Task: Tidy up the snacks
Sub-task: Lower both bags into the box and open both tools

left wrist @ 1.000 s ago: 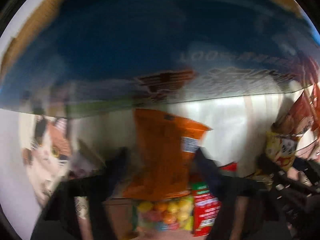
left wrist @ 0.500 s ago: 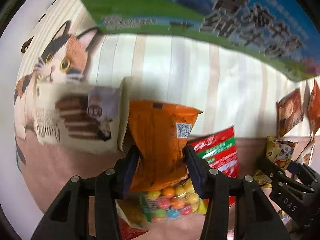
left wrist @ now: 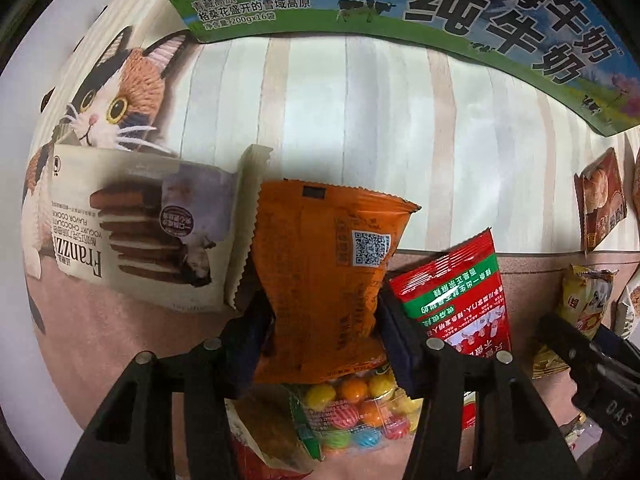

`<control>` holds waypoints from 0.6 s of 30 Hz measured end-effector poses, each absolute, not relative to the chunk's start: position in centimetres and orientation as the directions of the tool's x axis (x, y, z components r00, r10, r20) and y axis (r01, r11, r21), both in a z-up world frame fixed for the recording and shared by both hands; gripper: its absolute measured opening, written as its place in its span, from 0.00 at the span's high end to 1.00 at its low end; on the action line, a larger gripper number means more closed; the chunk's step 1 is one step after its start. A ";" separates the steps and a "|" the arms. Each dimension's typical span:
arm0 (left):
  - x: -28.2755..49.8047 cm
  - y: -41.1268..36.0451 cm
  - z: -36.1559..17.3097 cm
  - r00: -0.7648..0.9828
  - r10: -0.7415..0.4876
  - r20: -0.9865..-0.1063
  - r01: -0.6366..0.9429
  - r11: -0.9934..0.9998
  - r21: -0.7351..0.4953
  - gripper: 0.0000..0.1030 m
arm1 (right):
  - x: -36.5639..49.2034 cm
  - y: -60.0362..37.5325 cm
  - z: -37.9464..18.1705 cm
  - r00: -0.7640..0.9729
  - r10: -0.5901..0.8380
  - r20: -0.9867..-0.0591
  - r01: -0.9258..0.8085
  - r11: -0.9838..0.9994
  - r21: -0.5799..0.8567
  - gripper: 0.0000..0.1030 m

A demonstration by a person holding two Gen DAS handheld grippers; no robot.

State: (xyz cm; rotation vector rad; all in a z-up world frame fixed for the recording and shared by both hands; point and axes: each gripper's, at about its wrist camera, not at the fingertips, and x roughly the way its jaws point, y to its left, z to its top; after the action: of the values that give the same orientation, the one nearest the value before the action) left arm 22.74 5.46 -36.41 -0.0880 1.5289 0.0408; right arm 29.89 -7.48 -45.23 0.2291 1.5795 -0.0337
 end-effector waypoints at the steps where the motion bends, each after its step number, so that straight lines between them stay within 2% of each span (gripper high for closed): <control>1: 23.1 5.3 -36.3 0.044 -0.027 -0.999 -0.082 0.996 -0.030 0.50 | 29.8 -7.5 -45.3 0.005 0.117 -0.993 0.192 0.974 0.116 0.12; 4: 24.9 4.2 -35.1 0.054 -0.010 -0.998 -0.081 0.997 -0.015 0.53 | 29.8 -7.6 -45.8 0.033 0.091 -0.995 0.217 0.971 0.096 0.18; 5: 24.7 4.1 -35.1 0.056 -0.005 -0.998 -0.075 0.997 -0.009 0.54 | 30.1 -7.4 -45.7 0.042 0.069 -0.997 0.215 0.974 0.077 0.32; 6: 24.4 4.3 -34.7 0.059 -0.003 -0.998 -0.071 0.997 -0.008 0.55 | 30.1 -6.7 -45.6 0.061 0.046 -0.997 0.213 0.975 0.058 0.39; 9: 23.6 3.7 -33.7 0.067 -0.009 -0.998 -0.070 0.997 -0.014 0.57 | 29.6 -6.7 -45.1 0.085 0.072 -0.994 0.215 0.973 0.088 0.49; 18: 22.0 3.6 -28.6 0.132 -0.084 -0.988 -0.074 0.993 -0.095 0.58 | 27.5 -10.7 -40.8 0.098 0.186 -0.978 0.229 0.952 0.204 0.52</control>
State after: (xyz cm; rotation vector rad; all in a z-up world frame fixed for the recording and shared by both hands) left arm 21.95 3.61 -28.57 -0.1315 1.4400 -0.0074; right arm 27.49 -10.73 -40.81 0.3410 1.4814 -0.0322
